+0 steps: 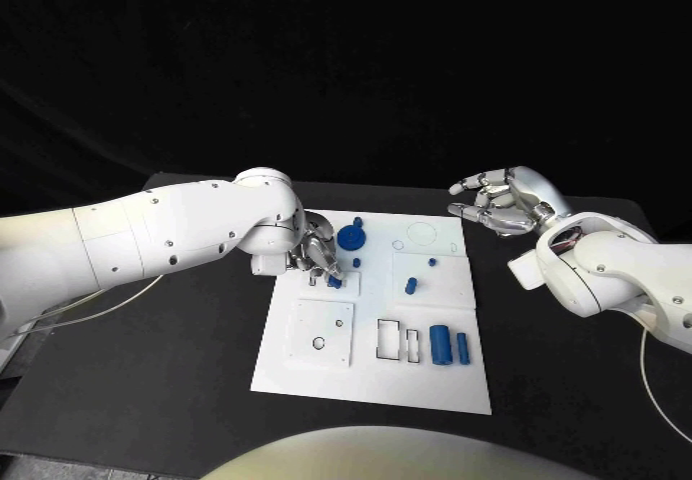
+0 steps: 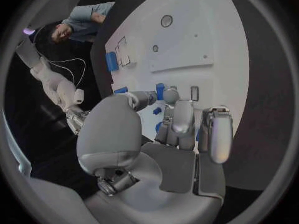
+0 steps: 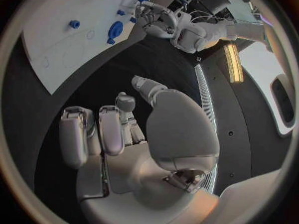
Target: Assemble the parts on the task board
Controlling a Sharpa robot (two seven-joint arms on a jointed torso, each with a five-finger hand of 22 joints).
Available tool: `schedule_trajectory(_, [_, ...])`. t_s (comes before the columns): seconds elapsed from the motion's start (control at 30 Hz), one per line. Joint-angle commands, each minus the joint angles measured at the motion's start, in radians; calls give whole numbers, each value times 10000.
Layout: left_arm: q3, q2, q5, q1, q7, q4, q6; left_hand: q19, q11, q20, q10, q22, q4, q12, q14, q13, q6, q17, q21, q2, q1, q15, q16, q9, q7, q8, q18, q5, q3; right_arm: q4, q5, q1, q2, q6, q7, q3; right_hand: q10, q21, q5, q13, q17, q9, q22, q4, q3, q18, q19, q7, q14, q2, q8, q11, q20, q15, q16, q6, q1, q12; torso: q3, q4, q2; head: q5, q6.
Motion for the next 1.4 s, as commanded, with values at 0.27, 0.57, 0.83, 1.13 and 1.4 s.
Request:
schedule_trajectory(0.27, [6, -247, 122, -47, 371, 316, -1349, 504, -109, -148, 392, 1604, -1946, 550, -1, 451, 219, -1, 40, -169, -473, -132, 35, 268, -156, 301, -152, 1699, 1551, -21, 4, -18, -2, 162, 5, 1, -13, -20, 35, -10, -1, -11, 1399, 63, 25, 62, -20, -5, 232, 34, 19, -3, 29, 3, -26, 13, -111, -7, 7, 15, 2, 30, -45])
schedule_trajectory(0.57, [6, -388, -1200, -275, 370, 657, -1963, 579, -170, -192, 612, 1741, -2006, 853, 5, 710, 322, 10, 98, -273, -537, -185, 40, 328, -220, 408, -181, 2084, 1553, -39, -3, -49, -25, 163, 13, 0, -11, -24, 34, -10, 3, -13, 1396, 76, 22, 63, -22, -4, 233, 38, 20, -2, 29, 5, -24, 12, -126, -6, 9, 2, -3, 65, -75])
schedule_trajectory(0.83, [6, -432, -1667, -444, 283, 761, -2075, 604, -202, -217, 678, 1786, -2012, 919, 9, 739, 378, 15, 117, -334, -587, -212, 41, 353, -253, 458, -191, 2325, 1563, -69, -4, -61, -47, 144, 22, 0, -35, -37, 34, -41, -27, -14, 1385, 83, 19, 67, -31, -4, 226, 39, 20, -1, 29, 5, -43, 11, -134, -35, 8, -8, 2, 85, -88])
schedule_trajectory(1.13, [6, -451, -1813, -549, 163, 767, -1836, 609, -227, -240, 669, 1796, -2015, 858, 9, 628, 422, 13, 121, -361, -617, -237, 37, 376, -280, 500, -192, 2557, 1607, -90, 6, -74, -52, 154, 28, -1, -35, -37, 34, -41, -27, -14, 1385, 83, 19, 67, -31, -4, 226, 39, 20, -1, 29, 5, -43, 11, -134, -35, 7, -38, 5, 66, -105])
schedule_trajectory(1.4, [7, -462, -1834, -562, 111, 729, -1752, 612, -235, -248, 664, 1803, -2016, 833, 8, 582, 437, 10, 124, -372, -630, -244, 33, 387, -287, 516, -194, 2654, 1622, -121, 23, -88, -47, 158, 33, -1, -35, -37, 34, -41, -27, -14, 1385, 83, 19, 67, -31, -4, 226, 39, 20, -1, 29, 5, -43, 11, -134, -35, 3, -14, 7, 85, -116])
